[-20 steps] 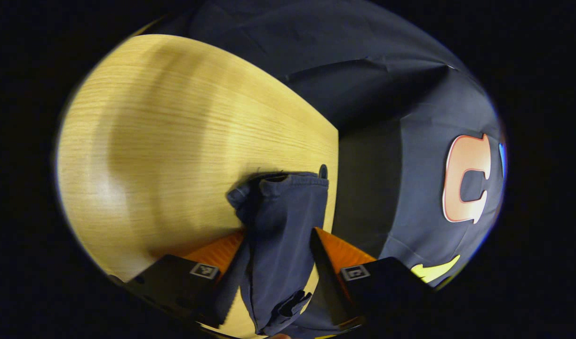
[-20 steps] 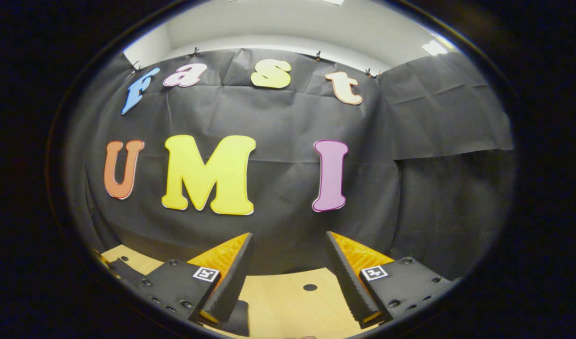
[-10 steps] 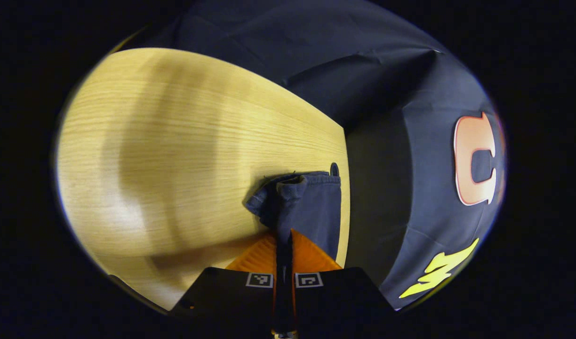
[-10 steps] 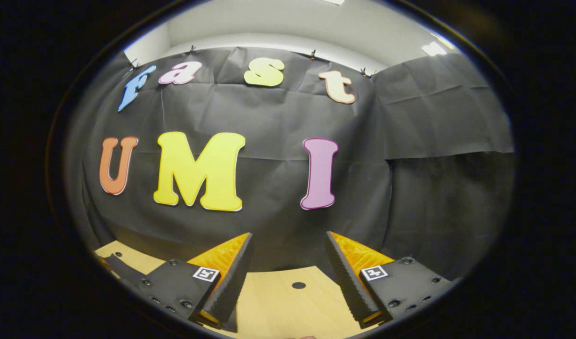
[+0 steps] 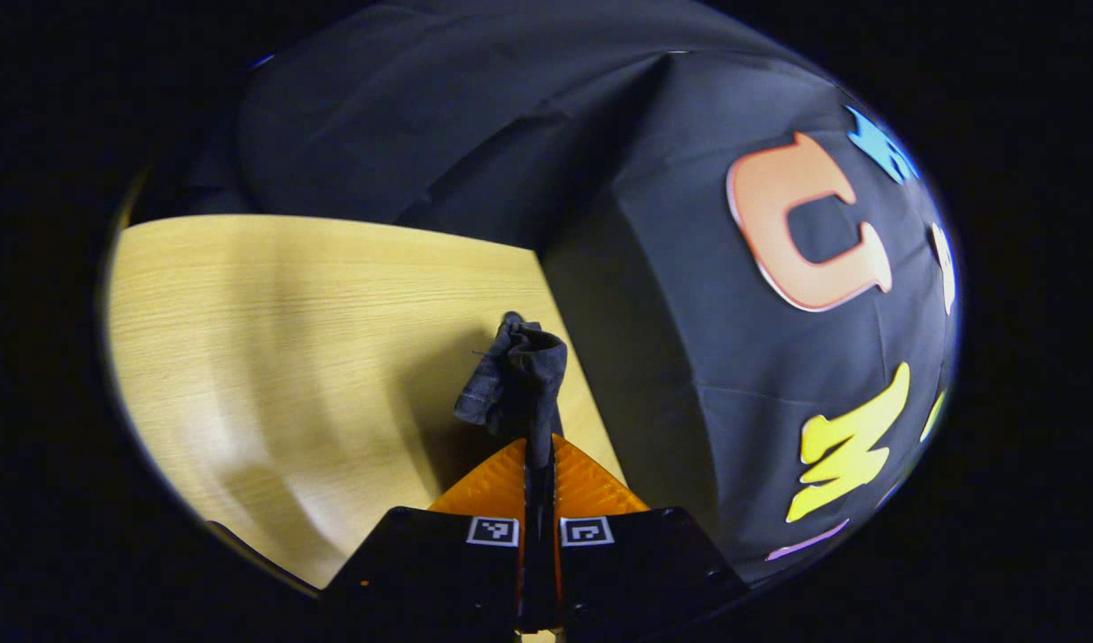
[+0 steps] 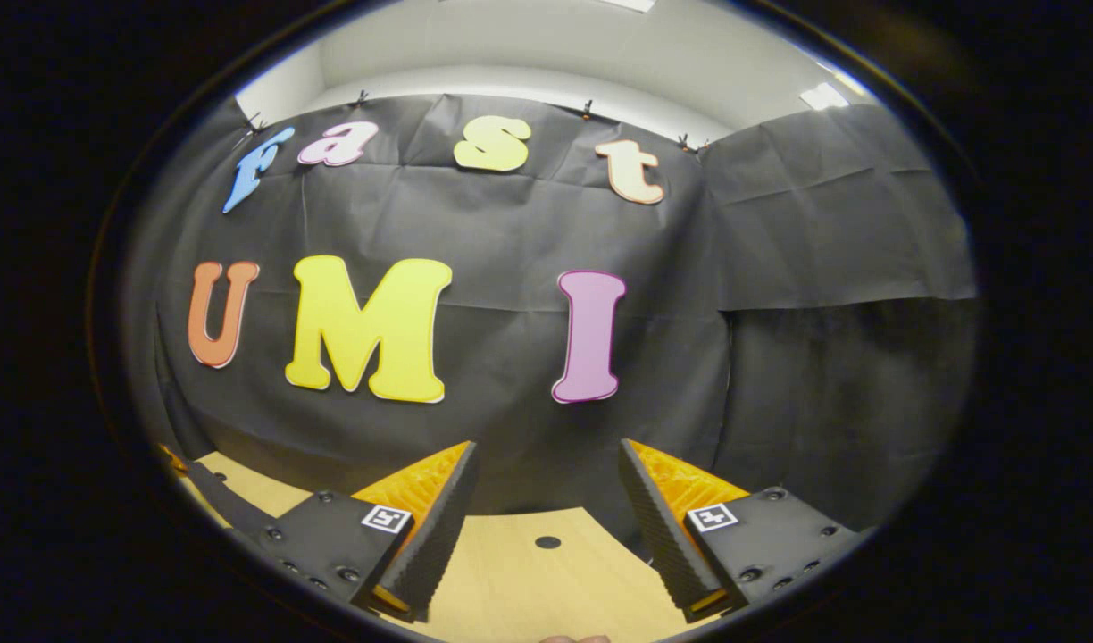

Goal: Grasp the waist and the cuffs of the jeans and fold them to make the two legs overlap; first hold the waist and fold one-third of the jeans toward the cuffs, then hold the cuffs and fold the remaining one-third in the same direction to finish folding.

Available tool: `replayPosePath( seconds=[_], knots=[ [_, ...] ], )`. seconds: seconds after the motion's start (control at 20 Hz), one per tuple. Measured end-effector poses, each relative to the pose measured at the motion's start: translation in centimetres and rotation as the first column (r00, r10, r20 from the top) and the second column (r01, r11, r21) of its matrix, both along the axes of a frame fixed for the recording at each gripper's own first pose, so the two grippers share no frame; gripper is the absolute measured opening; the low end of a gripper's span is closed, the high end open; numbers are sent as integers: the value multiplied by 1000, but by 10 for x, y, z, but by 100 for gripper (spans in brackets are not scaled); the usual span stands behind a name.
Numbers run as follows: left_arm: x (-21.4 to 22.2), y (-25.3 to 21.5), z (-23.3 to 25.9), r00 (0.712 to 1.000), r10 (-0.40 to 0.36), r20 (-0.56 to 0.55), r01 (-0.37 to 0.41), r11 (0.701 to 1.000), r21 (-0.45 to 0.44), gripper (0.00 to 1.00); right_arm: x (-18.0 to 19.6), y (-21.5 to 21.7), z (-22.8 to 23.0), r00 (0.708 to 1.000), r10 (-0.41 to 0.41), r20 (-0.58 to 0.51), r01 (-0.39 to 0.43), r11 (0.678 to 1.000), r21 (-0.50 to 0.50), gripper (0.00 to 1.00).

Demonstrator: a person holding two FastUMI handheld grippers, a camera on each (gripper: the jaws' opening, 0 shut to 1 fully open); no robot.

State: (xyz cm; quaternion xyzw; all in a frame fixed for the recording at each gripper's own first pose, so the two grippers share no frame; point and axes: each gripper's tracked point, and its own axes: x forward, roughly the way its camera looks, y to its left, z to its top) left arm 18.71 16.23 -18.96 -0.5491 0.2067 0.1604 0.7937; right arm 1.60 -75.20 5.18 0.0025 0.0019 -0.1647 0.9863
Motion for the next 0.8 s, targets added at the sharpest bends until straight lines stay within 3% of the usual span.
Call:
replayPosePath(
  seconds=[0.35, 0.6, 0.8],
  knots=[
    [9, -63, 64, 992, -72, 104, 62, 994, 95, 3, -34, -48, 10, 999, -25, 22, 25, 1000, -7, 94],
    [18, -142, 92, 973, -173, 151, 148, 975, 165, 3, -57, -90, 14, 998, -57, 35, 58, 998, -3, 94],
    [18, -224, 86, 948, -289, 136, 263, 947, 183, 3, -72, -123, 8, 996, -88, 25, 88, 996, 20, 94]
  ],
)
